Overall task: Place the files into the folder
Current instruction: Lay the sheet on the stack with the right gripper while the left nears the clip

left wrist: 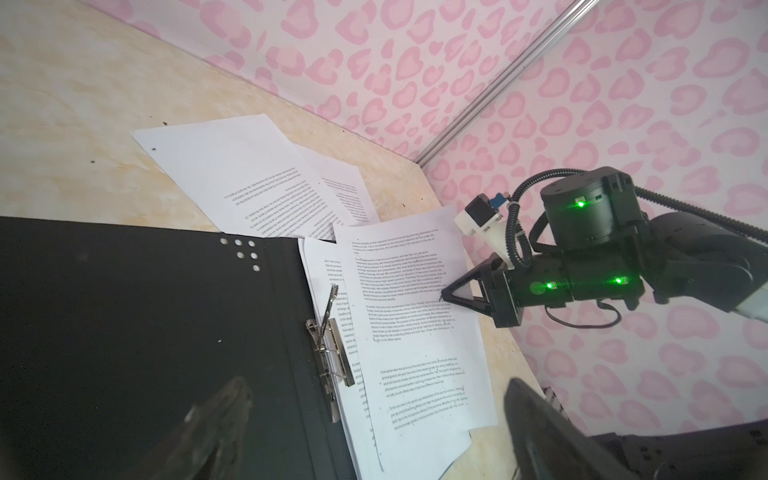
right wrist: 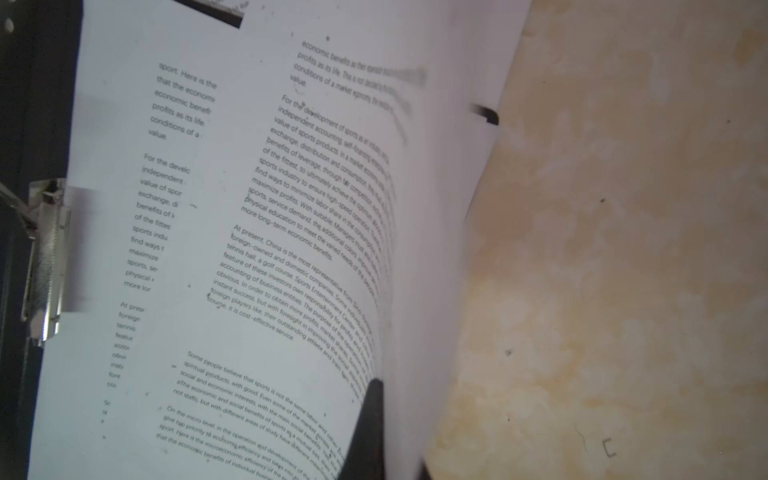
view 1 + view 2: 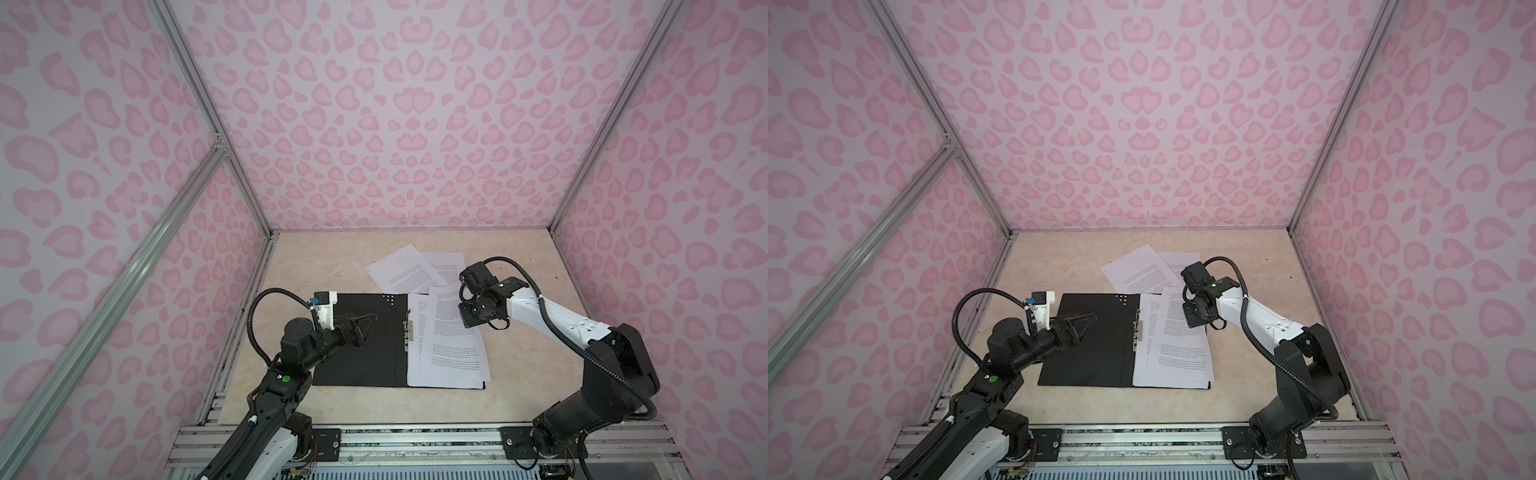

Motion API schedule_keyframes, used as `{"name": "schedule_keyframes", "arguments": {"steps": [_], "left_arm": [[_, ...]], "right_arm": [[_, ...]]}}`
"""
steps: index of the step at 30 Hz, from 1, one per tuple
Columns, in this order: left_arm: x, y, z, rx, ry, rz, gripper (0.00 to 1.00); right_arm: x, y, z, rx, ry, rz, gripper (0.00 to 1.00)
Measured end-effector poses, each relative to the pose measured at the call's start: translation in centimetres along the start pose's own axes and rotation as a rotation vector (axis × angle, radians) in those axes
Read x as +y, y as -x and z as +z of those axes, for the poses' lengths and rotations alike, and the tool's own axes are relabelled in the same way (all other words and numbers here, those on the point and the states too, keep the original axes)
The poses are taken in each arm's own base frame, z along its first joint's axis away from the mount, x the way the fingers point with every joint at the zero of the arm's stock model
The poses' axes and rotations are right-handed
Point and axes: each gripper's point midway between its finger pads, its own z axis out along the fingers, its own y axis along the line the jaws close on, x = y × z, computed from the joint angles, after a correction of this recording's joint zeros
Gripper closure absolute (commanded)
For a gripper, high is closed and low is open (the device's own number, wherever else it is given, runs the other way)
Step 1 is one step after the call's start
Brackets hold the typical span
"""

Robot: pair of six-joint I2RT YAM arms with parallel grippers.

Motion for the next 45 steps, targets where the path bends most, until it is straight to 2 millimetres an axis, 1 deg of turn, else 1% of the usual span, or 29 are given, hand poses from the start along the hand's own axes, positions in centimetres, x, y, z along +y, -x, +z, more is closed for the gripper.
{"name": "schedule_keyframes", "arguments": {"steps": [4,7,12,21,33,40,45], "left_arm": [[-0.7,-1.5,1.2,0.069,-0.038,-0.001,0.03],[-1.3,-2.6,2.1,0.118,-0.058,0.003,0.03],[-1.9,-3.7,3.1,0.171,-0.068,0.019,0.03],[-1.5,-4.3,3.9,0.196,-0.045,0.037,0.03],[-1.6,-4.5,4.2,0.207,-0.048,0.041,0.03],[-1.6,-4.5,4.2,0.208,-0.047,0.044,0.03],[-1.5,-4.4,4.3,0.205,-0.040,0.044,0.03]], "right_arm": [[0.4,0.0,0.3,-0.005,0.022,-0.019,1.00],[0.5,-0.7,0.7,0.012,0.030,-0.028,1.00],[0.8,-0.8,1.1,0.015,0.049,-0.032,1.00],[1.6,-0.5,1.0,0.011,0.093,-0.027,1.00],[3.4,0.3,0.3,-0.016,0.163,0.001,1.00],[4.4,0.1,0.5,-0.009,0.175,-0.017,1.00],[4.7,-0.1,0.7,0.000,0.176,-0.007,1.00]]}}
